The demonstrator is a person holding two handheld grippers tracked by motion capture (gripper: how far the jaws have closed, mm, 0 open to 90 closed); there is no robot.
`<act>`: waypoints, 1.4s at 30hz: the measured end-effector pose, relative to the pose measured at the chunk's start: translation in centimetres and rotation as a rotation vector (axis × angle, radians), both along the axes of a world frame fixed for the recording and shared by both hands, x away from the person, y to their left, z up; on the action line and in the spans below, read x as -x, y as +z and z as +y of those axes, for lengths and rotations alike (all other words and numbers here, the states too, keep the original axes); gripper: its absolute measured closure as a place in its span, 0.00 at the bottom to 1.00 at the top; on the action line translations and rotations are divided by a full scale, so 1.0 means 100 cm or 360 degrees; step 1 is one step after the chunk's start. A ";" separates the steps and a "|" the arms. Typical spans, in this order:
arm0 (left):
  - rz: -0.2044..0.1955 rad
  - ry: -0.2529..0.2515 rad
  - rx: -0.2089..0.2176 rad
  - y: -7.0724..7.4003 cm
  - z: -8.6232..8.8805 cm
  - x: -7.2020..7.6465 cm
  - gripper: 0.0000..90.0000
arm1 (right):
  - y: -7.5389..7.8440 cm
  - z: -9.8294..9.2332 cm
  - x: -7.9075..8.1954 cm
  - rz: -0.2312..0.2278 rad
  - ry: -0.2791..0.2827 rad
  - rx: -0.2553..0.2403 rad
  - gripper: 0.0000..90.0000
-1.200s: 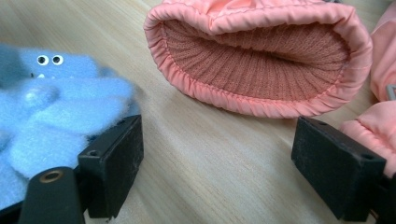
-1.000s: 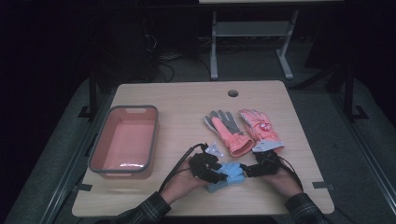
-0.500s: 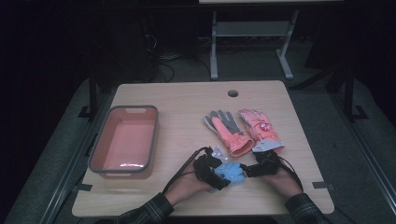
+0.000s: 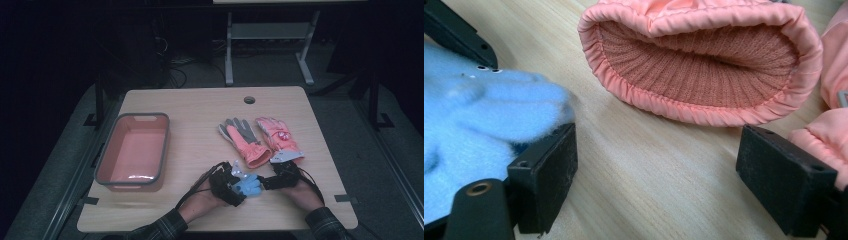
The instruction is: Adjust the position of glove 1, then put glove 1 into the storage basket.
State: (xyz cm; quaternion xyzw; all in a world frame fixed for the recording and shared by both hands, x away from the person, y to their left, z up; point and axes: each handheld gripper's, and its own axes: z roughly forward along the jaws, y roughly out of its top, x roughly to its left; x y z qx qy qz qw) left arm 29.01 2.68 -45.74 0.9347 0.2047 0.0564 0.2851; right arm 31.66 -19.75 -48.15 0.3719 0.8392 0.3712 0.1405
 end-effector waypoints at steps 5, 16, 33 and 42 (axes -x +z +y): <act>-0.0003 0.0009 0.0003 0.002 0.003 -0.001 0.54 | 0.000 0.000 0.000 -0.0001 0.0000 0.0000 0.18; 0.0027 -0.0026 0.0011 0.004 0.009 -0.011 0.79 | 0.000 0.000 0.000 0.0000 0.0000 0.0000 0.18; 0.0154 0.0032 0.0167 0.032 0.036 -0.029 0.80 | 0.000 0.000 0.000 -0.0003 0.0002 0.0001 0.18; 0.0140 0.0089 0.0187 0.057 0.060 -0.041 0.80 | 0.000 0.000 0.000 0.0001 -0.0002 -0.0002 0.18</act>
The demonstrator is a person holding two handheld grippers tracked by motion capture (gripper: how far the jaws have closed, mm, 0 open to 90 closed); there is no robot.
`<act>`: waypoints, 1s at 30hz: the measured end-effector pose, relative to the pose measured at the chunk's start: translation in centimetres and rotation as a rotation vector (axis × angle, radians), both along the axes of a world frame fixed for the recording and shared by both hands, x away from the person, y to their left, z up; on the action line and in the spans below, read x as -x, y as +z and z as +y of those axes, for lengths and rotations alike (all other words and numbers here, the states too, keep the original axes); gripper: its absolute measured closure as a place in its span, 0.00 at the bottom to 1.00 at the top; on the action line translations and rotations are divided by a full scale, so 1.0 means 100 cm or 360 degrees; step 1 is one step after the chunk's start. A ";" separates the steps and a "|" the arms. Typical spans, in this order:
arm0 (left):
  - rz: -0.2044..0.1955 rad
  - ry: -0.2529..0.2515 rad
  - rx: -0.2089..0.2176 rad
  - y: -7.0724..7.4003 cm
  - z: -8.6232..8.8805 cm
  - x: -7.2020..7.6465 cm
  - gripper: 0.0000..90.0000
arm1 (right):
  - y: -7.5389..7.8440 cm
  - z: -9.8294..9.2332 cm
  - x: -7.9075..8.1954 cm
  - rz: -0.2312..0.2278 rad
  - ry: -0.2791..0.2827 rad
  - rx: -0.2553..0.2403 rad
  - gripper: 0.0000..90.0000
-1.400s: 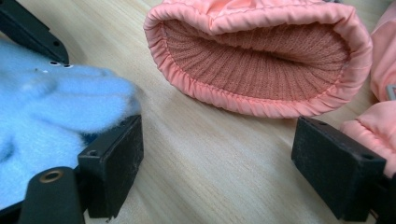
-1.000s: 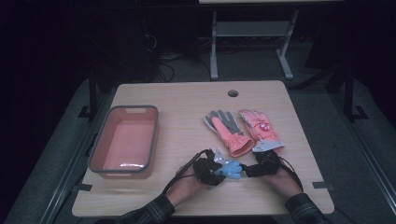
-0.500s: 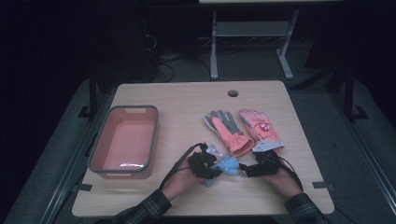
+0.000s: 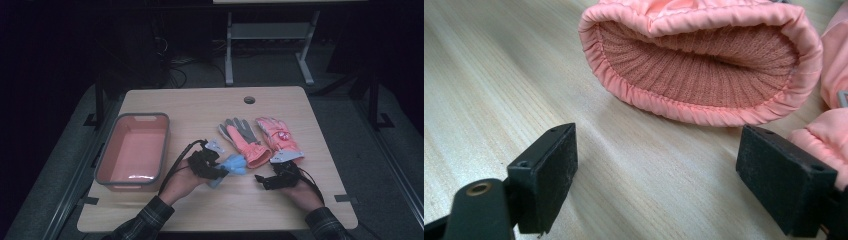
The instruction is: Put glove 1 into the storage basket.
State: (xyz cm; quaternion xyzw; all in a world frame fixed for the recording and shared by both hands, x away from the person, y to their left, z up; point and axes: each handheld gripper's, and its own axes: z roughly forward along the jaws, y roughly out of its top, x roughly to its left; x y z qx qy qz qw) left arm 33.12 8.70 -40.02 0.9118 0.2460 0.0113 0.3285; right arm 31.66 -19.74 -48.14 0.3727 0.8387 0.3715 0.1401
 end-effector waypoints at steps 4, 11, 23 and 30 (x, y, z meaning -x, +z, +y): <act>0.0009 0.0042 0.0006 0.011 0.014 -0.007 0.80 | 0.000 0.000 0.000 -0.0001 0.0002 0.0000 0.18; -0.0001 0.0147 0.0035 0.029 0.041 -0.015 0.80 | 0.000 0.000 0.000 -0.0001 0.0001 0.0000 0.18; -0.0064 0.0413 0.0085 0.051 0.104 -0.029 0.80 | 0.000 0.000 0.000 -0.0003 -0.0001 -0.0002 0.18; -0.0101 0.0587 0.0093 0.055 0.142 -0.036 0.80 | 0.000 0.000 0.000 -0.0001 0.0002 0.0002 0.18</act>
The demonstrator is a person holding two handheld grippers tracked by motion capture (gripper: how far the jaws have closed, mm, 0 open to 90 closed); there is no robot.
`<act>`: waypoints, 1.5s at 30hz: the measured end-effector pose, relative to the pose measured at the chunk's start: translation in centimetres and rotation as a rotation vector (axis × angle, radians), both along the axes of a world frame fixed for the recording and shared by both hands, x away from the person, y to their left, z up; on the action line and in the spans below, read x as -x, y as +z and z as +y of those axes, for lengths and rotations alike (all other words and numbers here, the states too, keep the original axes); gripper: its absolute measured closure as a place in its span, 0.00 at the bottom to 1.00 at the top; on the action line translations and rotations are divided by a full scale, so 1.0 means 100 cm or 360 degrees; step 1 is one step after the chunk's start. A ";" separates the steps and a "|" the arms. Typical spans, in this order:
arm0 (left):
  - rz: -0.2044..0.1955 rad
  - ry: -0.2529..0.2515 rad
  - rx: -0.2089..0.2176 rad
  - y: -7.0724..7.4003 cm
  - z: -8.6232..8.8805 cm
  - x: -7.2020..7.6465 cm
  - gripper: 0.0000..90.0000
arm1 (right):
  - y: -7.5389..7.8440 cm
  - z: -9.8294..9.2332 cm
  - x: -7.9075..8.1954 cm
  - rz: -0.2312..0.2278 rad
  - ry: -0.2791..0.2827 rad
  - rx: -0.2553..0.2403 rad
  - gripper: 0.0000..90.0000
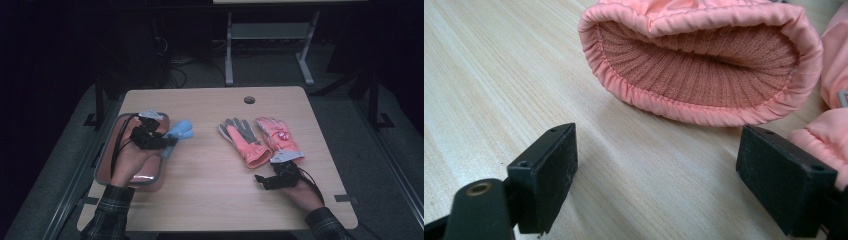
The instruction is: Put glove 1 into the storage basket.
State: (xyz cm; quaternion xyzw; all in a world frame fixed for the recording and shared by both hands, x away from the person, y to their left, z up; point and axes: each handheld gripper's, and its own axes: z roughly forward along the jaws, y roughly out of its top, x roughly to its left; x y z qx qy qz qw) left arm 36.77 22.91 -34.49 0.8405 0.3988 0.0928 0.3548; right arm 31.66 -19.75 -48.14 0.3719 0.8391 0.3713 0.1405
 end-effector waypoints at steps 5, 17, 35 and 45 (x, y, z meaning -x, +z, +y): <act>-0.0028 0.0139 -0.0056 -0.001 0.024 -0.005 0.80 | 0.000 0.000 0.000 0.0001 -0.0001 0.0000 0.18; -0.0033 0.0364 -0.0152 -0.020 0.061 -0.016 0.79 | 0.000 0.000 0.000 0.0000 0.0000 0.0000 0.18; 0.0112 0.0501 -0.0236 -0.061 0.081 -0.031 0.78 | 0.000 0.000 0.000 0.0000 0.0000 0.0000 0.18; 0.0206 0.0520 -0.0286 -0.077 0.083 -0.036 0.72 | 0.000 0.000 0.000 0.0000 0.0001 0.0000 0.18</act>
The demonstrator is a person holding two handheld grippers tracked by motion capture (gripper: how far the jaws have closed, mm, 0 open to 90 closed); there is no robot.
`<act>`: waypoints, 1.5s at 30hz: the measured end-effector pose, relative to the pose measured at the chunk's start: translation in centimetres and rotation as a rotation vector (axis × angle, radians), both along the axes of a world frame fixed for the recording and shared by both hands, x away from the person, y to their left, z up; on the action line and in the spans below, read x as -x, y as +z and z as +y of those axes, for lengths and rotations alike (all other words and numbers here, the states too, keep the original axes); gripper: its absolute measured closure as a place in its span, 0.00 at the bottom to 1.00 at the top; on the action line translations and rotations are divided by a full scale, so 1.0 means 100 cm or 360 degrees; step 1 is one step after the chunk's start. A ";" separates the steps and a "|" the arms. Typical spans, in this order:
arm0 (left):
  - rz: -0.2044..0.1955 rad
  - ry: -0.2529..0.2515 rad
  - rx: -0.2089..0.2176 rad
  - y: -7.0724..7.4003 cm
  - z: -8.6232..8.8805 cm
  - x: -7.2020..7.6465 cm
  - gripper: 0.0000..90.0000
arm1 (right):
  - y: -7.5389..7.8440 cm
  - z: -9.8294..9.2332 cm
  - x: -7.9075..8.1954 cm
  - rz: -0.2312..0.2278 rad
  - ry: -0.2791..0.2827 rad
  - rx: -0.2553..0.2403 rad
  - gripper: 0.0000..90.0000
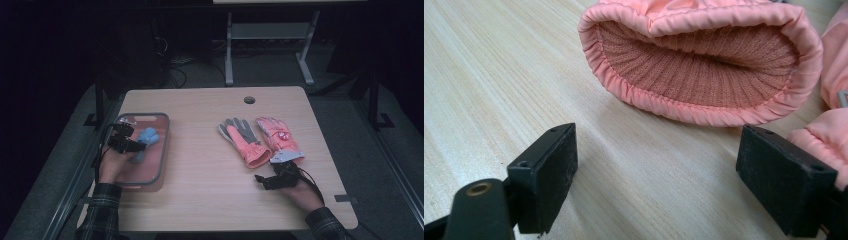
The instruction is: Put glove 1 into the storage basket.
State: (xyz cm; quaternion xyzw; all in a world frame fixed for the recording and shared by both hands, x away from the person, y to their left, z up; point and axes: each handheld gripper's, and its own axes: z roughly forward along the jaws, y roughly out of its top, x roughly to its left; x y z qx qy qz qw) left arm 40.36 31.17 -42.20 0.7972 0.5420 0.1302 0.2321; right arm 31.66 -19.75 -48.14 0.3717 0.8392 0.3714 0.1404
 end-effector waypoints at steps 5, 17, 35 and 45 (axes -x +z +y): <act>0.0098 0.0010 0.0041 -0.007 0.001 -0.003 0.50 | 0.000 0.000 0.000 0.0000 -0.0001 0.0000 0.18; -0.0098 -0.0030 0.0125 0.026 -0.014 0.007 0.23 | 0.000 0.000 0.000 0.0000 0.0000 0.0000 0.18; -0.0223 -0.0439 0.0354 0.059 -0.106 0.039 0.21 | 0.000 0.000 0.000 0.0004 -0.0001 0.0000 0.17; -0.0212 -0.0617 0.0309 0.044 -0.153 0.065 0.21 | 0.000 0.000 0.000 0.0003 -0.0001 0.0002 0.17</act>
